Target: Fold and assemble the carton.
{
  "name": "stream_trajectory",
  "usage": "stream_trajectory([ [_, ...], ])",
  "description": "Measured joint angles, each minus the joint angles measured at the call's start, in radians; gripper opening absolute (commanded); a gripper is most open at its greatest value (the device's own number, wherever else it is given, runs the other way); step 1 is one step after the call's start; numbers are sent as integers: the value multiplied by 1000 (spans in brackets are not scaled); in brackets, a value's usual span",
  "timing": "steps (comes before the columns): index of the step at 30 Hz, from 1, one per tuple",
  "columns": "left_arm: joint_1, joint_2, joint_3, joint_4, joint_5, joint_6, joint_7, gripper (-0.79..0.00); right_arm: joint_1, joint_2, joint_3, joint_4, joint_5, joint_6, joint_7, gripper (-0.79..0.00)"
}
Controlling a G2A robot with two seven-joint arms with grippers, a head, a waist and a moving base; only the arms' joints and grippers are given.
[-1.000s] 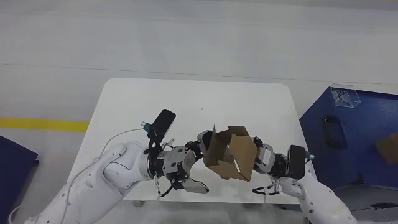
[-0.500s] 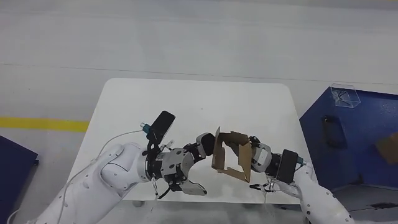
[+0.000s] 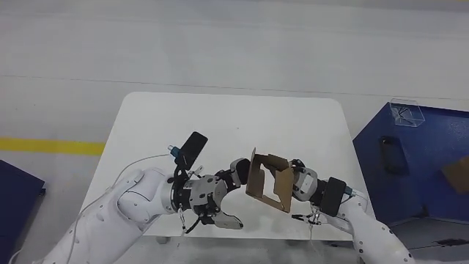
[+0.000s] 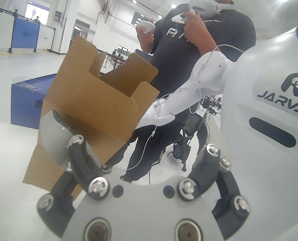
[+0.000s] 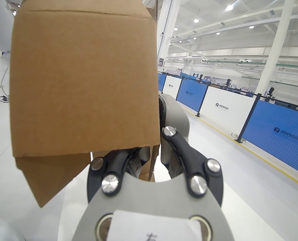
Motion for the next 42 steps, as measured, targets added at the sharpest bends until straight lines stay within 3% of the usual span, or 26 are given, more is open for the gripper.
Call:
stream_trajectory([
  [15, -19, -14, 10, 43, -46, 0, -128, 0, 13, -17, -1, 21, -20, 59, -6, -785],
  [33, -20, -34, -83, 122, 1, 0, -22, 0, 55, -21, 32, 72, -53, 30, -86, -785],
  [38, -19, -33, -84, 122, -1, 3, -23, 0, 49, -19, 71, 54, -93, 112, -50, -785],
  [40, -8, -30, -96, 109, -31, 55, -27, 0, 45, -15, 99, 50, -159, 176, -50, -785],
  [42, 15, -24, -115, 73, -112, 171, -33, 0, 37, -12, 117, 45, -218, 222, -66, -785],
])
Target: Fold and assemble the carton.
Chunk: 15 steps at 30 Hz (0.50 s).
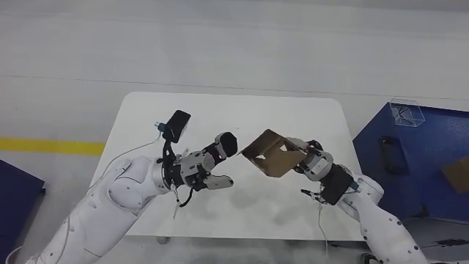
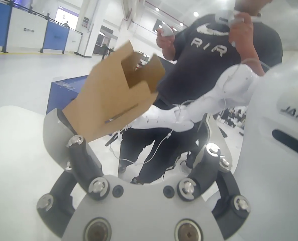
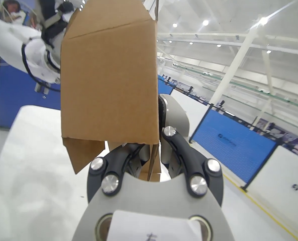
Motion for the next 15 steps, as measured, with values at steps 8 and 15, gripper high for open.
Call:
stream_trajectory([
  [8, 84, 16, -48, -193, -266, 472, -105, 0, -14, 4, 29, -11, -121, 88, -40, -785],
  [15, 122, 23, -73, -231, -199, 652, -171, 0, -39, 4, 67, -43, -255, 279, -33, -785],
])
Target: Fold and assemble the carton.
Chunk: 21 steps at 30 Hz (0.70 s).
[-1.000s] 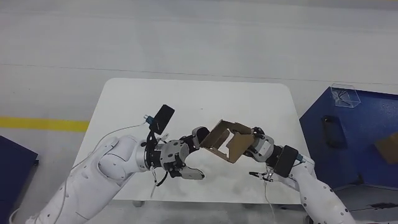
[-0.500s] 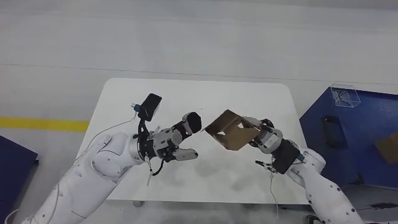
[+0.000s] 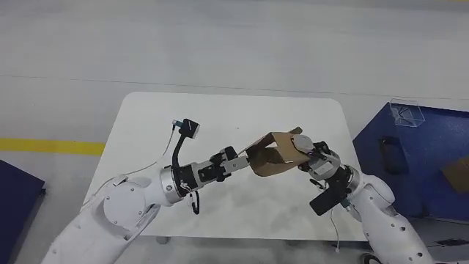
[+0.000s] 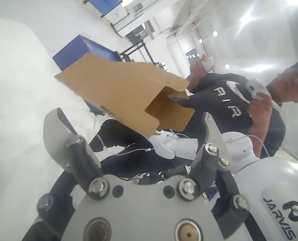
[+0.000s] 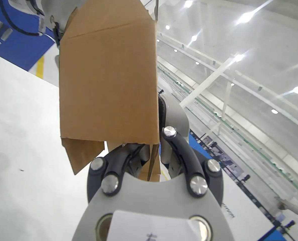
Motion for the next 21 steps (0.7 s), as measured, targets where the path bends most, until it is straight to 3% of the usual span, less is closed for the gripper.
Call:
stream_trajectory([
  [6, 3, -6, -5, 20, 30, 49, -10, 0, -21, 0, 16, -21, -23, 28, -15, -785],
  [21, -12, -33, 18, 41, 57, 44, -48, 0, -39, -4, 31, -43, -38, 29, -16, -785],
])
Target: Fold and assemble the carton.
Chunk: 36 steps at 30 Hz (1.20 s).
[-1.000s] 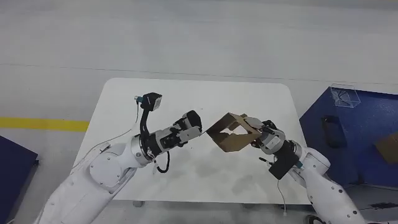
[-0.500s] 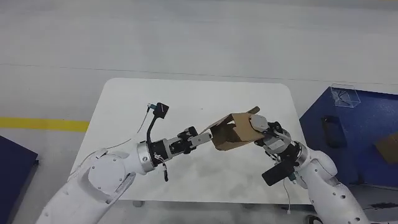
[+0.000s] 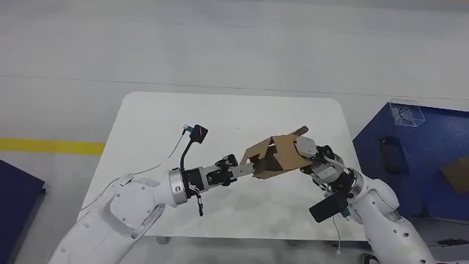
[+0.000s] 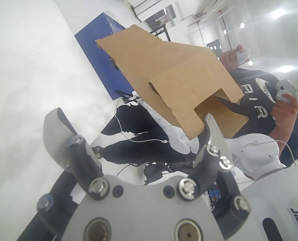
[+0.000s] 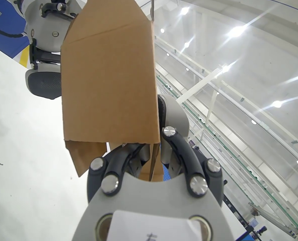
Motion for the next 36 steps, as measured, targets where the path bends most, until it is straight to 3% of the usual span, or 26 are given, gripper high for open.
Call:
stream_trajectory([
  [11, 21, -10, -15, -7, 23, -6, -5, 0, 6, -5, -5, 2, 3, -12, 4, -785],
  [36, 8, -51, 2, 63, 35, -36, -5, 0, 0, -18, 11, -5, 199, -148, -45, -785],
])
